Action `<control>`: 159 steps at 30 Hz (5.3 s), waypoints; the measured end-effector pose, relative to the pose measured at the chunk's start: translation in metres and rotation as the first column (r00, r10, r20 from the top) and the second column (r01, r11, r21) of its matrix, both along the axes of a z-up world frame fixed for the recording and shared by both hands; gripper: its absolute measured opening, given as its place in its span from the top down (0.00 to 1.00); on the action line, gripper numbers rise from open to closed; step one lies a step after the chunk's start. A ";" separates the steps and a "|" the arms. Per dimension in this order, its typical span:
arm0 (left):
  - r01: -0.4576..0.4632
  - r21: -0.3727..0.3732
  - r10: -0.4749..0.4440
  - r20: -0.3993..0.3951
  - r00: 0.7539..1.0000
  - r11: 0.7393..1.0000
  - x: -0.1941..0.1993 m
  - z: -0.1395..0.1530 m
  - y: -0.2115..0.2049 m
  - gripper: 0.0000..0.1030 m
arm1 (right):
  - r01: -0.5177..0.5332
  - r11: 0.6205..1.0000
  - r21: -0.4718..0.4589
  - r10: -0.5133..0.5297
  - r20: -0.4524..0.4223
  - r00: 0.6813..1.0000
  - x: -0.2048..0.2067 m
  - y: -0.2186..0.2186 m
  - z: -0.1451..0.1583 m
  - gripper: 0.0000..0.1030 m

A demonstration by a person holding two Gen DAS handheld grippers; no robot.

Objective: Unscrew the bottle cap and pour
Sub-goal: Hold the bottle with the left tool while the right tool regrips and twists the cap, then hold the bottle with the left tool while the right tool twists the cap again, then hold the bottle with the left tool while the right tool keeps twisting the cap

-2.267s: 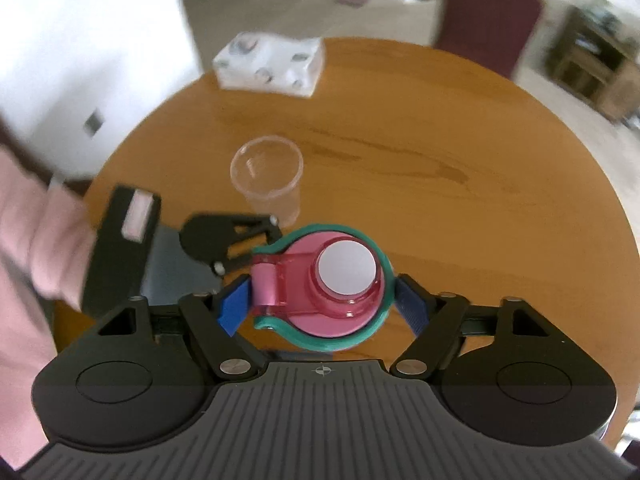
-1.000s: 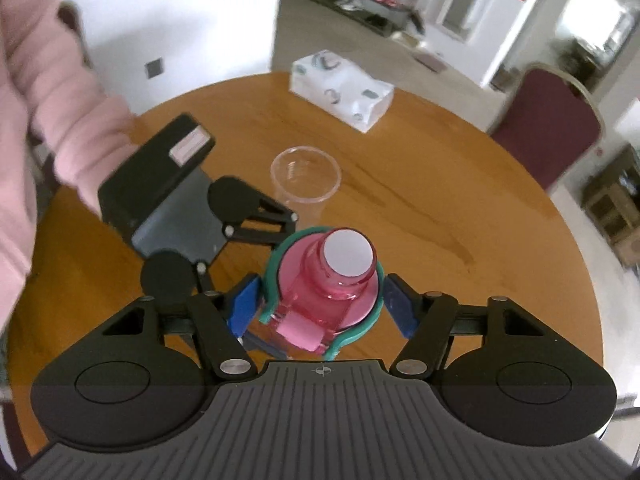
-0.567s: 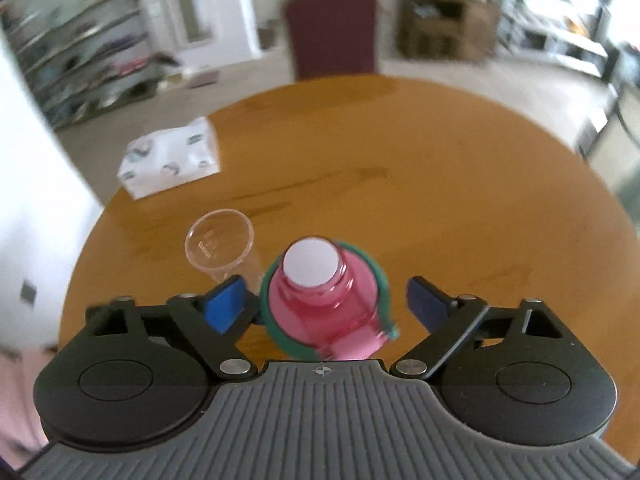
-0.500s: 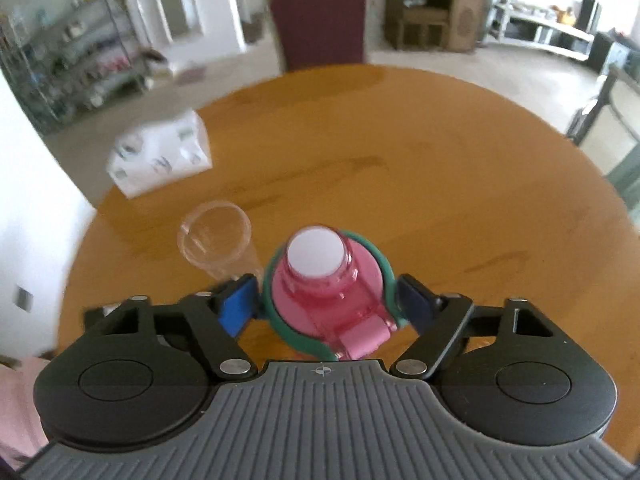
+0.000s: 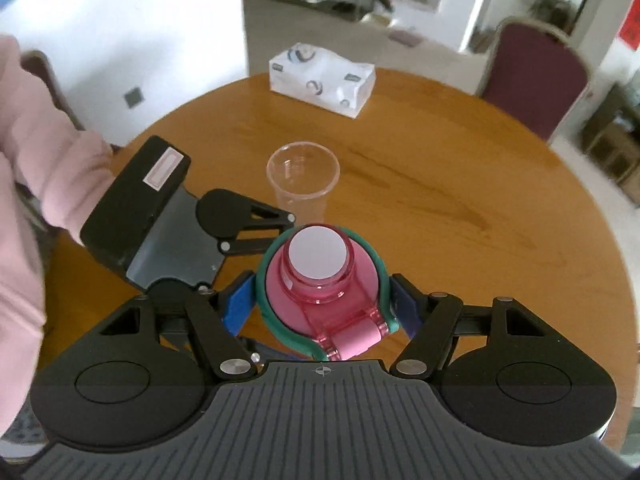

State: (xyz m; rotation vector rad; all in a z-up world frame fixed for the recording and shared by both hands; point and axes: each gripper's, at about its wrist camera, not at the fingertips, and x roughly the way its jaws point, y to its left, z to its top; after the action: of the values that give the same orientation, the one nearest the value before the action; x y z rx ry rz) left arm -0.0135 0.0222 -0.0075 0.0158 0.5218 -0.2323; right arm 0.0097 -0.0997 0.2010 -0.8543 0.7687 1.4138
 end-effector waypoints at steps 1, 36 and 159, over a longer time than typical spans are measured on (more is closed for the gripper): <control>-0.005 0.005 0.005 0.000 1.000 1.000 0.000 0.000 -0.001 0.31 | 0.039 0.999 0.018 -0.039 0.000 0.999 -0.004 0.000 0.003 0.18; -0.015 -0.003 0.015 -0.021 1.000 1.000 -0.002 0.007 -0.011 0.31 | -0.031 0.996 -0.087 0.023 -0.089 0.996 0.028 0.026 -0.002 0.26; -0.008 0.009 0.008 0.005 1.000 1.000 -0.015 0.008 -0.003 0.31 | 0.405 0.903 0.146 -0.417 0.060 0.907 -0.039 -0.009 -0.016 0.38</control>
State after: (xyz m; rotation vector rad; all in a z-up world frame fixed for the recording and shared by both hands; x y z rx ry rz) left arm -0.0281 0.0188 0.0009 0.0226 0.5177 -0.2217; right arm -0.0292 -0.1091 0.1847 -0.6045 0.7289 1.0280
